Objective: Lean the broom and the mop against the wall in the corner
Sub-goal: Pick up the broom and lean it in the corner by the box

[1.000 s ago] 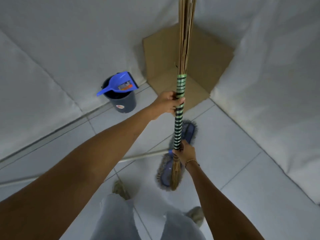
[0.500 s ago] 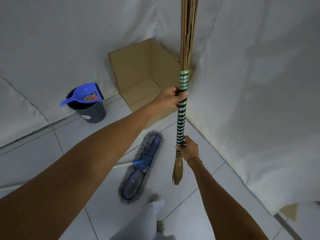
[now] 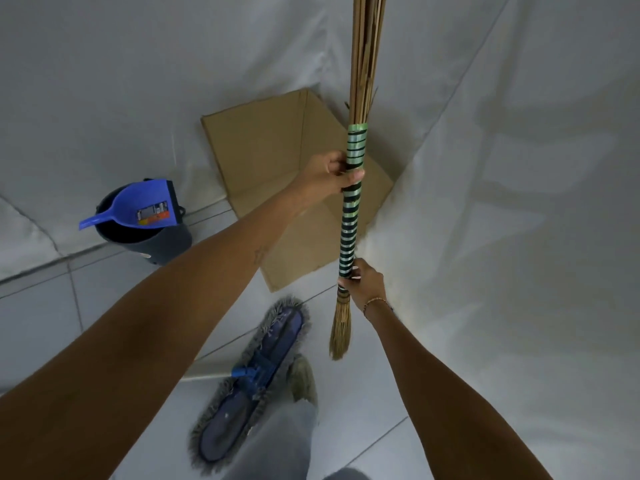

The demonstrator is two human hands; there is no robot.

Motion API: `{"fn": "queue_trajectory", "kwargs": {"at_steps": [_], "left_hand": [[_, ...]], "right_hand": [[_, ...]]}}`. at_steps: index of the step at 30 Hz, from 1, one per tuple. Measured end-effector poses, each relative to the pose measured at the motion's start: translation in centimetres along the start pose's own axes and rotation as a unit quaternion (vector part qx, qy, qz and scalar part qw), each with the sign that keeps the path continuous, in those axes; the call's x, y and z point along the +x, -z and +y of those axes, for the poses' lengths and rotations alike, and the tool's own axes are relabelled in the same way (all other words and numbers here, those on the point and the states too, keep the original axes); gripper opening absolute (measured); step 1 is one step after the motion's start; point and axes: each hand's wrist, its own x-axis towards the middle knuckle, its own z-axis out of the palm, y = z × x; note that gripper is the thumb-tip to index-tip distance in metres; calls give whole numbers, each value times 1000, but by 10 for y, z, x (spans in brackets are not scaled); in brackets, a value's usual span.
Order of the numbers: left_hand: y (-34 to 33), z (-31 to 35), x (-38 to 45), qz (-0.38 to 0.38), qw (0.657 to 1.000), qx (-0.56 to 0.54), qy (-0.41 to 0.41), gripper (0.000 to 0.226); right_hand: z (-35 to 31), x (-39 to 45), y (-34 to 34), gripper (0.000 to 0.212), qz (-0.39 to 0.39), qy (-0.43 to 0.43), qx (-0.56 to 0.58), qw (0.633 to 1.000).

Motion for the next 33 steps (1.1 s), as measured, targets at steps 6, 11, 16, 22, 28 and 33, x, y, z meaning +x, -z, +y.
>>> {"fn": "queue_trajectory", "kwargs": {"at_steps": [6, 11, 16, 22, 28, 33], "left_hand": [[32, 43, 95, 48, 998, 36, -31, 35], [62, 71, 168, 100, 989, 75, -76, 28], [92, 66, 256, 158, 979, 105, -76, 32], [145, 40, 389, 219, 959, 180, -22, 34], [193, 0, 500, 241, 945, 215, 53, 37], [223, -47, 574, 244, 941, 221, 80, 37]], "right_hand": [[-64, 97, 26, 36, -22, 39, 20, 999], [-110, 182, 31, 35, -41, 85, 34, 995], [-135, 285, 28, 32, -64, 110, 43, 991], [-153, 433, 16, 25, -104, 91, 43, 989], [-176, 557, -25, 24, -144, 60, 25, 987], [-186, 645, -73, 26, -149, 15, 23, 988]]}}
